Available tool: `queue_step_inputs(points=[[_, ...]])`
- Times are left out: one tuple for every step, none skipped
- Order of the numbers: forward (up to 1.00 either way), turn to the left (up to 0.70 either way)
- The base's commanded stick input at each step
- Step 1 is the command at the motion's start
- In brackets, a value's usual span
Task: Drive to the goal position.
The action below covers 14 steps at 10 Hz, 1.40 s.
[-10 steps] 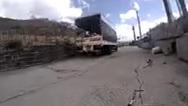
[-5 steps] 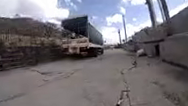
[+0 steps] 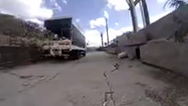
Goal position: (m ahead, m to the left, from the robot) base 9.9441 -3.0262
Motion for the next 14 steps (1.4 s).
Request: queue_step_inputs(points=[[0.70,0.00],[0.70,0.00],[0.70,0.17],[0.70,0.27],[0.70,0.27],[0.70,0.27],[0.70,0.26],[0.70,0.00],[0.70,0.00],[0.70,0.00],[0.70,0.00],[0.70,0.00],[0.70,0.00],[0.70,0.00]])
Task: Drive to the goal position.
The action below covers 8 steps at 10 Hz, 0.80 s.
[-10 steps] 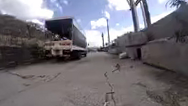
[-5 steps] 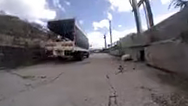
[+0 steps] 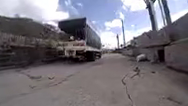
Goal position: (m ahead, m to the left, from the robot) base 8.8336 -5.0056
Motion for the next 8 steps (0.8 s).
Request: queue_step_inputs(points=[[0.70,0.00],[0.70,0.00],[0.70,-0.27],[0.70,-0.24],[0.70,-0.09],[0.70,0.00],[0.70,-0.19],[0.70,-0.27]])
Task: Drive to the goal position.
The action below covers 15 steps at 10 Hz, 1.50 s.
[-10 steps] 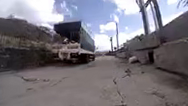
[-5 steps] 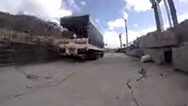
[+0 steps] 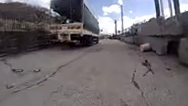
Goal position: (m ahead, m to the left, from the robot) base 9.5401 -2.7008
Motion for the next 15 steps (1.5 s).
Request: queue_step_inputs(points=[[0.70,-0.27],[0.70,-0.27],[0.70,-0.27],[0.70,-0.27],[0.70,-0.04],[0.70,0.00],[0.70,0.00],[0.70,0.00],[0.70,0.00],[0.70,0.00],[0.70,0.00],[0.70,0.00],[0.70,0.05],[0.70,0.27],[0.70,0.27]])
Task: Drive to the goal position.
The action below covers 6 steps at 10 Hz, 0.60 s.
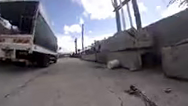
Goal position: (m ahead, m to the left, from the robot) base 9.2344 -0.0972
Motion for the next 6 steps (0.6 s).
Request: queue_step_inputs(points=[[0.70,0.27],[0.70,0.27],[0.70,0.27],[0.70,0.27],[0.70,0.27],[0.70,0.27]])
